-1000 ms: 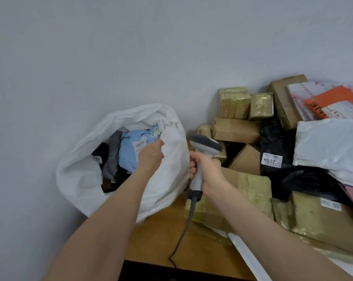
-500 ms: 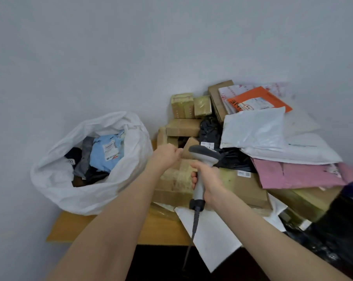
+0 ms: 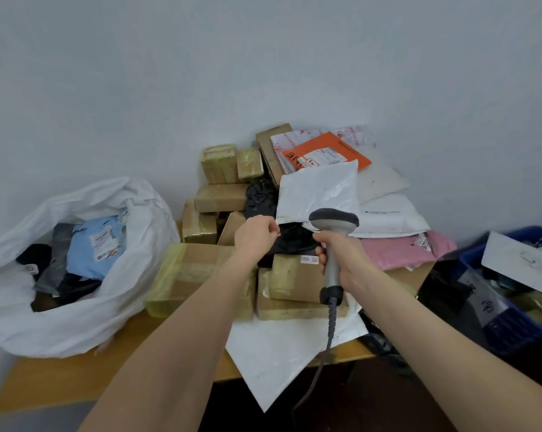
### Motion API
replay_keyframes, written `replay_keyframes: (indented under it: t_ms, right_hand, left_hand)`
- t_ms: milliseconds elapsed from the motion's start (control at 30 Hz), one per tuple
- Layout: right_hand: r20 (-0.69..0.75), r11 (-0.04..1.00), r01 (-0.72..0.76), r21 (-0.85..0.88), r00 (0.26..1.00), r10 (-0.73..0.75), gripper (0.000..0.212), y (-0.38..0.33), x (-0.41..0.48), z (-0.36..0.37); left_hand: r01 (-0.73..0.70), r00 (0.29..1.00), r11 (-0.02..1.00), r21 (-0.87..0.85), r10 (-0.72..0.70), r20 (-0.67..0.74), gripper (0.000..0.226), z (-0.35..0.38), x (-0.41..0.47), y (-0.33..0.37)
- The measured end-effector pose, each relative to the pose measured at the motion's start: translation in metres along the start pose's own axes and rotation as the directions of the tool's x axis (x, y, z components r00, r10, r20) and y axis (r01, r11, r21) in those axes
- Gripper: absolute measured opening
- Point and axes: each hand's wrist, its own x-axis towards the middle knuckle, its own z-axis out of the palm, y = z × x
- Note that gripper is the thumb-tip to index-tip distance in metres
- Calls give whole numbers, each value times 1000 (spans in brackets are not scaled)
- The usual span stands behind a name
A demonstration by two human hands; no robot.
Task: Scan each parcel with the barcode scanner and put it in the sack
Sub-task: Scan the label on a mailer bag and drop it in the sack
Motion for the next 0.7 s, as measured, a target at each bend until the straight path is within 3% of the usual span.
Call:
replay_keyframes:
  t_ms: [200, 300, 467, 567, 633, 700]
  right_hand:
    - [-11, 996, 93, 7, 996, -93, 4, -53, 37, -52]
    - [17, 993, 115, 8, 993, -115, 1, -79, 60, -80]
    - [48, 994, 103, 26, 993, -104, 4, -102, 93, -113]
    - [59, 994, 84, 67, 994, -88, 6, -106, 107, -122]
    - [58, 994, 68, 87, 996, -74, 7, -107, 115, -126]
    - [62, 994, 50, 96, 997, -56, 9, -107, 120, -129]
  left_hand:
    - [33, 997, 999, -22, -35, -64, 31, 13, 30, 66]
    - [29, 996, 999, -30, -32, -86, 26, 27, 51, 100]
    - [163, 986, 984, -73, -164, -9, 96, 66, 71, 154]
    - [271, 962, 961, -44, -270, 38, 118, 84, 81, 174]
    - [325, 944, 946, -5, -324, 56, 118, 90, 85, 179]
    - [311, 950, 950, 16, -312, 34, 99, 91, 86, 177]
